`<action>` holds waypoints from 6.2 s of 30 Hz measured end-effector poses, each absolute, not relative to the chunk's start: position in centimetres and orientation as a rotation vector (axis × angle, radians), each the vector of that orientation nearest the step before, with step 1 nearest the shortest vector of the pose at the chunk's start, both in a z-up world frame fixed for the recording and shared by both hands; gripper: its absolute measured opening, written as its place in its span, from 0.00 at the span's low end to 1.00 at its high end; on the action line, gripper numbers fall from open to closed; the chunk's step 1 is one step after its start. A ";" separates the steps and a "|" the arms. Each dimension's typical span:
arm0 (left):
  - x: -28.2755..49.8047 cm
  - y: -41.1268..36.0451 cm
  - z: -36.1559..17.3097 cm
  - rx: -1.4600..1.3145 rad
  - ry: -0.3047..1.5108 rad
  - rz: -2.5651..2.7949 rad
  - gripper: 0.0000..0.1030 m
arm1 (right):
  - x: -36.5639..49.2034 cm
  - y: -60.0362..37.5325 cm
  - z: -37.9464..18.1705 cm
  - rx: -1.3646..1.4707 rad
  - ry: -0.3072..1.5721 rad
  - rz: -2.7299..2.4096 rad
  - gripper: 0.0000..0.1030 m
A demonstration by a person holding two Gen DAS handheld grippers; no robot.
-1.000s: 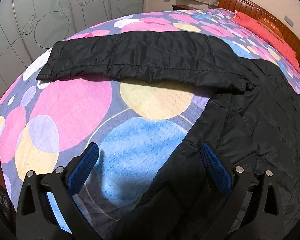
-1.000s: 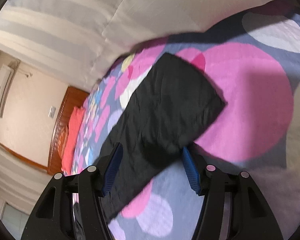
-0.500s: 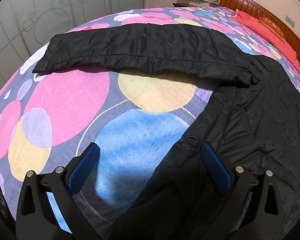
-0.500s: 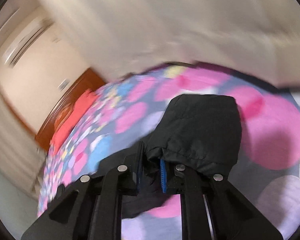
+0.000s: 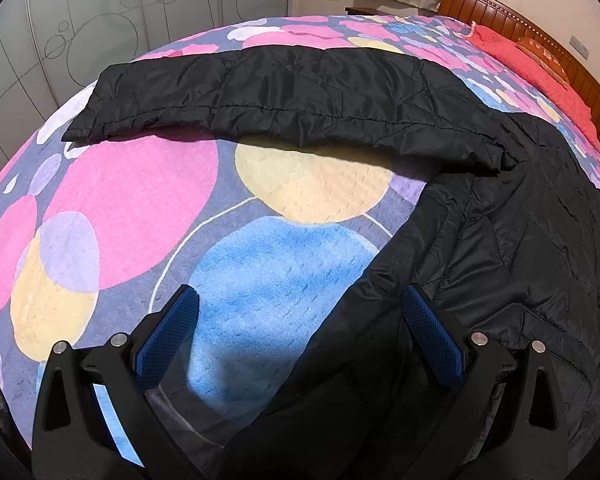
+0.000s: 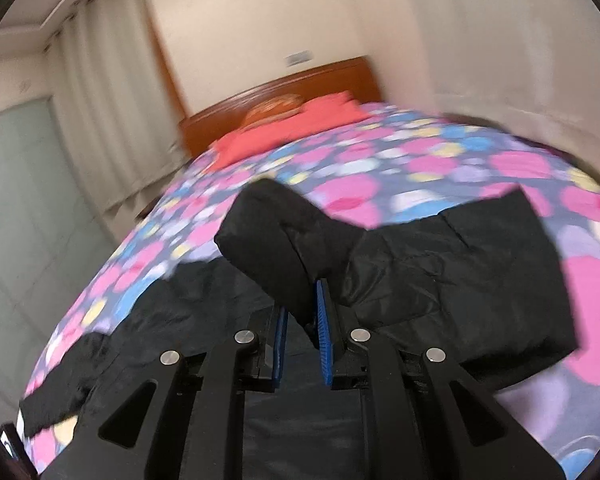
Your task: Fold large clothes
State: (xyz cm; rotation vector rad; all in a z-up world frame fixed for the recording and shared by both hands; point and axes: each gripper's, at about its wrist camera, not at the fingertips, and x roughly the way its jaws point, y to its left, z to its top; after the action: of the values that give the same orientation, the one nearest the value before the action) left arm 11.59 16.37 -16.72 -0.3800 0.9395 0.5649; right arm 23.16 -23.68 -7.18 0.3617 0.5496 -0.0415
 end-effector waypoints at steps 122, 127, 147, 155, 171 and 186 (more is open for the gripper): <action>7.4 41.4 -16.0 -0.935 0.444 0.647 0.11 | 24.0 -25.3 -17.3 0.043 0.823 -0.235 0.68; 9.6 38.1 -11.2 -0.723 0.401 0.608 0.10 | 24.0 -25.5 -17.2 0.043 0.822 -0.234 0.68; 23.0 4.4 -7.2 -0.234 0.557 0.025 0.08 | 24.1 -25.8 -17.0 0.067 0.807 -0.224 0.68; 25.5 -6.1 -9.6 -0.142 0.624 -0.142 0.08 | 24.2 -25.8 -17.1 0.077 0.801 -0.222 0.69; 23.6 -11.0 -11.0 -0.043 0.659 -0.217 0.63 | 24.1 -25.1 -16.8 0.070 0.812 -0.226 0.71; 19.6 3.4 -8.3 -0.074 0.604 0.027 0.63 | 27.9 -18.0 -13.2 0.212 0.811 -0.036 0.71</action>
State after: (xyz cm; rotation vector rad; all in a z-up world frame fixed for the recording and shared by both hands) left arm 19.58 3.38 -8.31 -0.0739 0.6042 0.0271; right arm 27.93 -18.02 -13.19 0.2118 0.8107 -0.0363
